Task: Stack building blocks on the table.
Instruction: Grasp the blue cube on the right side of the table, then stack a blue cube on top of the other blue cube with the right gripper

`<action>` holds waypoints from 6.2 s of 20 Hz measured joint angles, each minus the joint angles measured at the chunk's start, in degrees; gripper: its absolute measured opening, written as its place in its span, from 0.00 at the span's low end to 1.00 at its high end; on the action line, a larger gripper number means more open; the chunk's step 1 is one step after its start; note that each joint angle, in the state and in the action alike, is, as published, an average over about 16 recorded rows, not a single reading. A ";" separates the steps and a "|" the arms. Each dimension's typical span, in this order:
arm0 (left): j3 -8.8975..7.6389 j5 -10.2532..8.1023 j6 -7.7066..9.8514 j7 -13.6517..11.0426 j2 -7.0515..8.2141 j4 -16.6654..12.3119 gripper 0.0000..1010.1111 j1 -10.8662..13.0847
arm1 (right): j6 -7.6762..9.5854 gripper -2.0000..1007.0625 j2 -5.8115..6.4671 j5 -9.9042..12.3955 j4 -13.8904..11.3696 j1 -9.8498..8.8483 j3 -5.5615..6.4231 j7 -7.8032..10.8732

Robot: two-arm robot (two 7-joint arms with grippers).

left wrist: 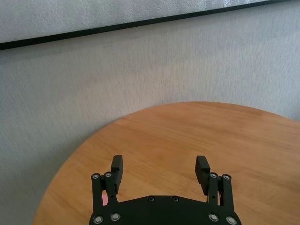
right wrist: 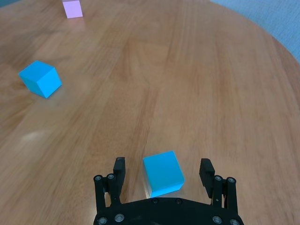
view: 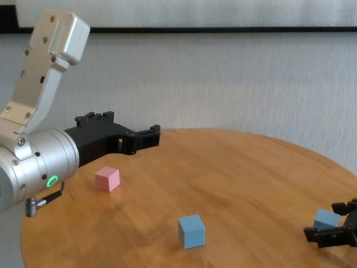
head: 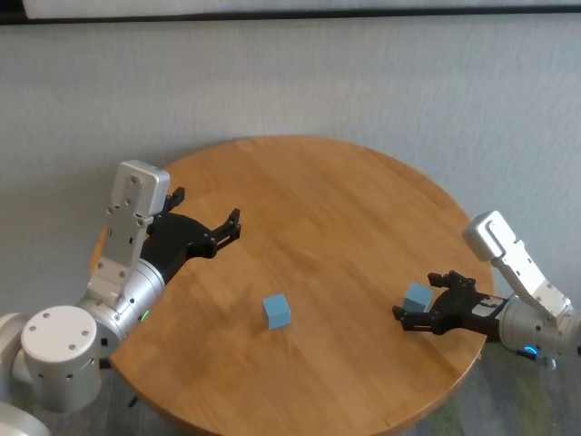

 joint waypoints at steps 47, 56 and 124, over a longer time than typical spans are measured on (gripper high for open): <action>0.00 0.00 0.00 0.01 0.00 0.00 0.99 0.00 | 2.15 0.36 -4.44 -1.37 -9.80 -1.92 -0.86 -0.87; 0.00 0.00 0.00 0.00 0.00 0.00 0.99 0.00 | 7.17 0.36 -8.36 -3.17 -13.02 -2.94 -2.04 -5.29; 0.00 0.00 0.00 0.00 0.00 0.00 0.99 0.00 | 20.50 0.36 -24.25 -16.18 -10.79 -2.68 -1.56 -14.85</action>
